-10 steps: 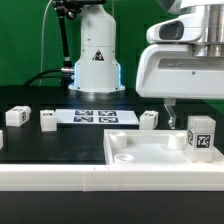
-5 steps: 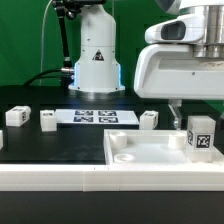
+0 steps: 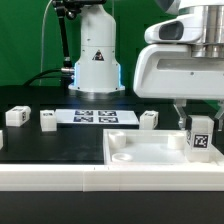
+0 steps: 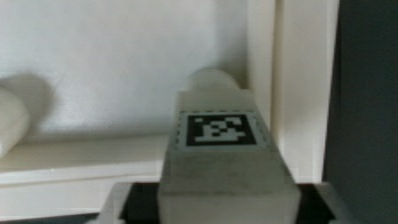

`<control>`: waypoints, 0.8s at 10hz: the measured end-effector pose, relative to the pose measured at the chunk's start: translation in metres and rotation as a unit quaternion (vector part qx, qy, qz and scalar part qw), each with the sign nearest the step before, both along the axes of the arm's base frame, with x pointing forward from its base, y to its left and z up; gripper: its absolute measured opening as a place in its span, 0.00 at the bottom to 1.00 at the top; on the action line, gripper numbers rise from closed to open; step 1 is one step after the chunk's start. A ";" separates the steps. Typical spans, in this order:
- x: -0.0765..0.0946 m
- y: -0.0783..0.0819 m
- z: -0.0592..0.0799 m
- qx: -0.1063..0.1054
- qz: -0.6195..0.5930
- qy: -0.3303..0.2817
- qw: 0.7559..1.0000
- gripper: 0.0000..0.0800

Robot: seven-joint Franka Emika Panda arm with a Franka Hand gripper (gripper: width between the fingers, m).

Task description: Assemble one leg

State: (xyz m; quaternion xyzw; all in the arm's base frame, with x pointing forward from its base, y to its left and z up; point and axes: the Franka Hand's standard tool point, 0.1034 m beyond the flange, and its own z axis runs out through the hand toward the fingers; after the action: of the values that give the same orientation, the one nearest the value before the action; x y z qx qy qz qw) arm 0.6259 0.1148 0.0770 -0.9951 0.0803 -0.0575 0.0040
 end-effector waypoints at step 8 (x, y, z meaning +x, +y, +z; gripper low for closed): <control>-0.004 0.002 -0.001 0.053 -0.398 -0.012 0.916 0.36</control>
Offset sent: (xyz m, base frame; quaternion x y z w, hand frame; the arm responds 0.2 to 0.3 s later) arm -0.0072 0.0023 -0.0022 0.0138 0.0278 0.2207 0.9749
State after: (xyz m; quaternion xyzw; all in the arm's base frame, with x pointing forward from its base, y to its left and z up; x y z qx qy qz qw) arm 0.6218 0.1166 0.0756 -0.8784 0.4726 -0.0623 0.0341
